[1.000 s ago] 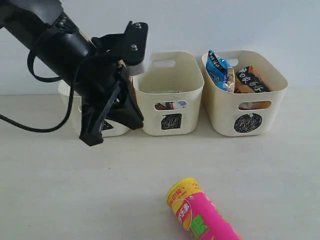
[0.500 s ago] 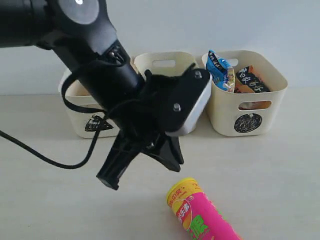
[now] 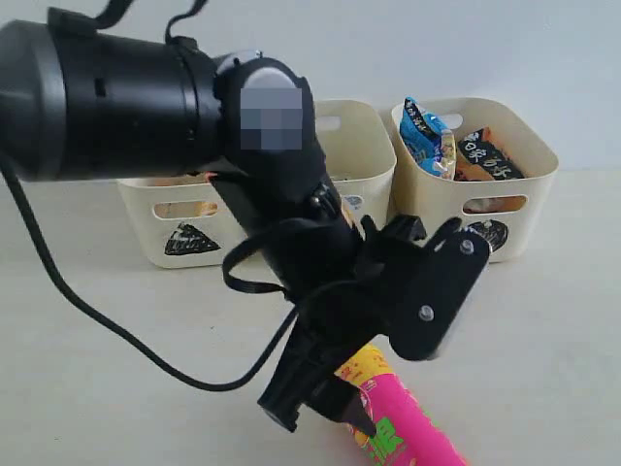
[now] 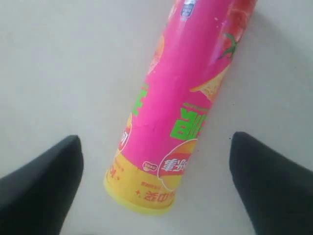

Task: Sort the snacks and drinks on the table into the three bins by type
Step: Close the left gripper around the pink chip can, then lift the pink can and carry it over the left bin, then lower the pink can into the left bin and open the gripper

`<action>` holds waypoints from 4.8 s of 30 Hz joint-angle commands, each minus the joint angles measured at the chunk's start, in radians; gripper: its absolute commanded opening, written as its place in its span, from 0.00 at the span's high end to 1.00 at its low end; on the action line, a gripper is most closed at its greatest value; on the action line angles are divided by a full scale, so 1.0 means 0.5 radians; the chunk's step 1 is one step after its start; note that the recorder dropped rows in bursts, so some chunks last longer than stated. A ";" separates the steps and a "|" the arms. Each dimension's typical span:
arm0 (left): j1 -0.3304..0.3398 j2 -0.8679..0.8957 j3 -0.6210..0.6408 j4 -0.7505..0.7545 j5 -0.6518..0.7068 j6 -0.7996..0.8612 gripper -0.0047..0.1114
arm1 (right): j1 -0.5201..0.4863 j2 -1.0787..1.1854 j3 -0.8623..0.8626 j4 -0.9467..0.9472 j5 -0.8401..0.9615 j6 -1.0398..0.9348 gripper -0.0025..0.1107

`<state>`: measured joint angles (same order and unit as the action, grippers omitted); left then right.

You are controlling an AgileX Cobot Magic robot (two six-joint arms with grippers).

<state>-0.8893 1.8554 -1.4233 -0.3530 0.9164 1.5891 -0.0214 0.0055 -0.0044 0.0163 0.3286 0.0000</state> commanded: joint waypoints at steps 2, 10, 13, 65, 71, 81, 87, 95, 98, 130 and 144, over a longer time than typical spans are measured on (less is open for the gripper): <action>-0.120 0.104 0.006 0.118 -0.031 -0.092 0.30 | 0.003 -0.011 0.009 -0.007 -0.014 0.000 0.98; -0.142 0.223 -0.031 0.175 -0.062 -0.176 0.30 | 0.003 -0.011 0.009 -0.007 -0.014 0.000 0.98; -0.146 0.279 -0.108 0.175 -0.044 -0.218 0.30 | 0.003 -0.011 0.009 -0.007 -0.014 0.000 0.98; -0.137 0.164 -0.271 0.361 -0.070 -0.495 0.92 | 0.003 -0.011 0.009 -0.007 -0.014 0.000 0.98; -0.088 0.004 -0.271 0.590 -0.048 -0.863 0.92 | 0.003 -0.011 0.009 -0.007 -0.014 0.000 0.98; 0.256 -0.103 -0.271 0.646 0.012 -1.242 0.92 | 0.003 -0.011 0.009 -0.007 -0.014 0.000 0.98; 0.524 -0.123 -0.271 0.670 -0.023 -1.518 0.92 | 0.003 -0.011 0.009 -0.007 -0.014 0.000 0.98; 0.833 -0.123 -0.271 0.670 -0.190 -1.918 0.92 | 0.003 -0.011 0.009 -0.007 -0.014 0.000 0.98; 0.924 -0.123 -0.271 0.674 -0.351 -2.130 0.92 | 0.003 -0.011 0.009 -0.007 -0.014 0.000 0.98; 1.293 0.355 -0.271 0.679 -1.536 -3.374 0.86 | 0.003 -0.011 0.009 -0.007 -0.014 0.000 0.98; 1.297 0.355 -0.271 0.679 -1.532 -3.374 0.29 | 0.003 -0.011 0.009 -0.007 -0.014 0.000 0.98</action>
<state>-0.2412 2.0370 -1.5549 -0.0143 0.1637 -0.0872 -0.0214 0.0055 -0.0044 0.0163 0.3286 0.0000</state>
